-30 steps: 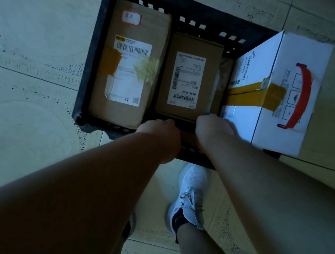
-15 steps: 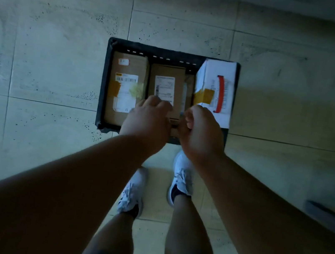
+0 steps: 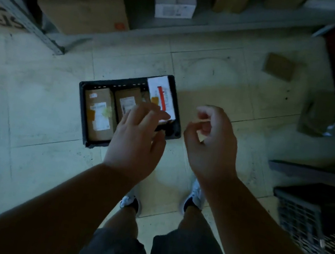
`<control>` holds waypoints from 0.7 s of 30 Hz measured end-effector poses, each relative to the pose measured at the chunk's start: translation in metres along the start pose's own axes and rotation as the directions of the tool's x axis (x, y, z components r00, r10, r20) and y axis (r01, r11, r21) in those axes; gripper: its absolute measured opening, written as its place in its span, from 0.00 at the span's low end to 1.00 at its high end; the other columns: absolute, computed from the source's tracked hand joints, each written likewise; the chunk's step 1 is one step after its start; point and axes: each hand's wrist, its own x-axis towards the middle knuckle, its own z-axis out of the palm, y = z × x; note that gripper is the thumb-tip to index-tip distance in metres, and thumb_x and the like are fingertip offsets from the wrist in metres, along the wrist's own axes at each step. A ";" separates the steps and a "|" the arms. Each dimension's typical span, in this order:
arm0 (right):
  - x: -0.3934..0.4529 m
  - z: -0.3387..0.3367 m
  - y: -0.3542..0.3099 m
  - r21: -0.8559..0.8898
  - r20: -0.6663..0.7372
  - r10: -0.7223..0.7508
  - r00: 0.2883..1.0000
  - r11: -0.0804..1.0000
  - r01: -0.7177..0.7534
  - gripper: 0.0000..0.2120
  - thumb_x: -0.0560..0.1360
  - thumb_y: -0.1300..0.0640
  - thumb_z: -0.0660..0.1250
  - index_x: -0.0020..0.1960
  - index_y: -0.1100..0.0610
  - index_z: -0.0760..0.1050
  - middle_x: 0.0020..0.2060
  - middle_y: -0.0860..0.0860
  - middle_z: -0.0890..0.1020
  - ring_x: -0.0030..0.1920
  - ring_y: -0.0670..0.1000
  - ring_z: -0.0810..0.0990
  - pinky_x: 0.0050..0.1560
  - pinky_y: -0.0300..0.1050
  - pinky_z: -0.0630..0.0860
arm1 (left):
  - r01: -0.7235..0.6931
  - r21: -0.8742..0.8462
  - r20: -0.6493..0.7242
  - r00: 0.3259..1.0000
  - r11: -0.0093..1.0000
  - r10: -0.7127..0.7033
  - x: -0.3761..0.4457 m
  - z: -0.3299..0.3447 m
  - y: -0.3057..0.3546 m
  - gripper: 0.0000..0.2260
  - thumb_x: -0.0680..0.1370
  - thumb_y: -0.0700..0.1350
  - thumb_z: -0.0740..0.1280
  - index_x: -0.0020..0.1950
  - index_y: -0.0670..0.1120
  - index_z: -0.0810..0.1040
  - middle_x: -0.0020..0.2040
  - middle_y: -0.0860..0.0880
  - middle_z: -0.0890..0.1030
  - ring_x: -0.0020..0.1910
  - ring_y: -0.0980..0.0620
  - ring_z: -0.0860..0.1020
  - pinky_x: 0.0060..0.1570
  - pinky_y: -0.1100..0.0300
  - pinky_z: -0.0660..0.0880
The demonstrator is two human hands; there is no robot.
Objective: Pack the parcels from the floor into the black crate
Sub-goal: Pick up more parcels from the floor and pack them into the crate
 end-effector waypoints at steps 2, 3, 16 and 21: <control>0.002 -0.023 0.010 0.036 -0.052 0.008 0.999 0.999 -0.006 0.18 0.76 0.53 0.68 0.64 0.55 0.73 0.57 0.47 0.77 0.49 0.33 0.76 0.47 0.24 0.72 | -0.053 -0.036 -0.039 0.998 0.998 0.051 0.013 0.012 0.026 0.14 0.76 0.41 0.63 0.61 0.45 0.76 0.60 0.46 0.75 0.60 0.46 0.75 0.57 0.48 0.76; 0.004 -0.035 0.018 0.063 -0.081 0.016 0.997 0.998 -0.011 0.18 0.76 0.54 0.68 0.65 0.54 0.72 0.58 0.47 0.77 0.50 0.34 0.77 0.48 0.26 0.74 | -0.073 -0.057 -0.045 0.996 0.996 0.071 0.020 0.021 0.041 0.14 0.76 0.39 0.63 0.61 0.44 0.77 0.60 0.46 0.75 0.59 0.46 0.75 0.56 0.48 0.76; 0.062 -0.313 0.141 0.160 -0.424 0.182 0.887 0.979 -0.124 0.18 0.72 0.47 0.67 0.61 0.46 0.72 0.55 0.42 0.77 0.52 0.40 0.78 0.50 0.41 0.79 | -0.269 -0.255 -0.049 0.963 0.929 0.265 0.126 0.172 0.324 0.14 0.77 0.44 0.64 0.62 0.50 0.75 0.60 0.55 0.72 0.56 0.58 0.75 0.54 0.74 0.70; 0.102 -0.366 0.184 0.156 -0.503 0.213 0.838 0.976 -0.155 0.17 0.73 0.49 0.68 0.61 0.46 0.71 0.55 0.43 0.76 0.52 0.40 0.77 0.48 0.37 0.76 | -0.303 -0.264 -0.012 0.950 0.916 0.311 0.174 0.219 0.380 0.13 0.77 0.44 0.64 0.62 0.51 0.75 0.60 0.53 0.74 0.55 0.59 0.75 0.53 0.75 0.69</control>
